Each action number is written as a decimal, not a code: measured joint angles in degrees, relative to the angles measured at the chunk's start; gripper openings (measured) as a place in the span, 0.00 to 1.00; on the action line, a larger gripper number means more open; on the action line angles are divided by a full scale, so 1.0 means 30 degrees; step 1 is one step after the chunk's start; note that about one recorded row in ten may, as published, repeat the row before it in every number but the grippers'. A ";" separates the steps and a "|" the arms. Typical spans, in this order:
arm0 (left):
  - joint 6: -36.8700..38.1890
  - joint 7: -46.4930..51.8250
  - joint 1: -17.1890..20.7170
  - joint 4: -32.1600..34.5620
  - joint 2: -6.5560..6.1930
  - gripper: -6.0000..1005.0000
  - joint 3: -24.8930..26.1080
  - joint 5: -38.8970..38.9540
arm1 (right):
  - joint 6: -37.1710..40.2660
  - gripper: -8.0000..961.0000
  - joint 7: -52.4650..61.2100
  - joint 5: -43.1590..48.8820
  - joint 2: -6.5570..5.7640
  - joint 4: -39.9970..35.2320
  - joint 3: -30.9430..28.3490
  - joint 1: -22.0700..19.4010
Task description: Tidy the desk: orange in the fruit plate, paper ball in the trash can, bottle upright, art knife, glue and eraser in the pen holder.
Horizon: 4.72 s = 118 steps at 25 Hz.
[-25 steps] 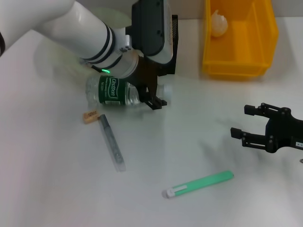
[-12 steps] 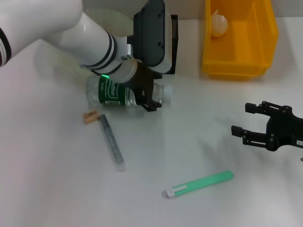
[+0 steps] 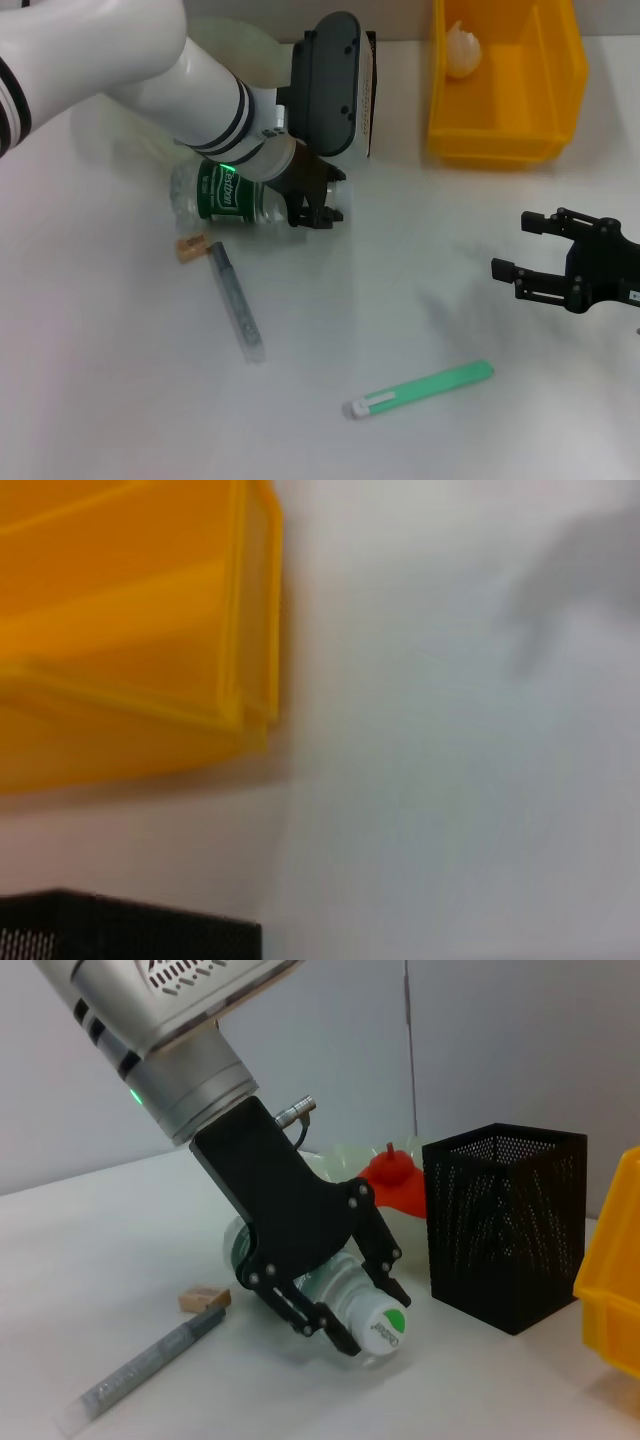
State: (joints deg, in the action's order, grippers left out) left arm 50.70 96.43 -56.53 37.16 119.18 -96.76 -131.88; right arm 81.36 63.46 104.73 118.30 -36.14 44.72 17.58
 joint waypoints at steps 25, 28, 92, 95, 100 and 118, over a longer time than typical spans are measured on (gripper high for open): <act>0.6082 0.1774 0.2526 0.4053 -0.0234 0.44 0.9672 0.3294 | 0.0129 0.82 -0.0001 0.0013 -0.0089 0.0008 -0.0053 0.0303; 0.6564 0.1518 0.2956 0.4006 -0.0271 0.44 1.0835 0.3798 | 0.0149 0.82 -0.0001 0.0013 -0.0091 0.0007 -0.0053 0.0393; 0.9405 -0.7511 1.0469 0.2302 -0.1405 0.54 1.9952 0.9415 | 0.0390 0.82 -0.0095 0.0009 -0.0027 0.0152 -0.0053 0.0940; 0.9386 -0.7592 1.0492 0.2291 -0.1378 0.55 2.0025 0.9418 | 0.0389 0.82 -0.0078 0.0009 -0.0053 0.0152 -0.0052 0.0962; 0.9200 -0.7851 1.0539 0.2289 -0.1183 0.56 2.0084 0.9417 | 0.0388 0.82 -0.0073 0.0009 -0.0089 0.0152 -0.0052 0.1014; 1.5130 -0.5140 1.0906 0.2539 -0.2151 0.80 2.1584 1.4277 | 0.0375 0.82 -0.0075 0.0009 -0.0110 0.0152 -0.0052 0.1110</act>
State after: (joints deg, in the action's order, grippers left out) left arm 96.09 81.01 -23.81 44.77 112.73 -32.01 -89.05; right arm 82.49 63.23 104.76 117.97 -35.68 44.56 20.91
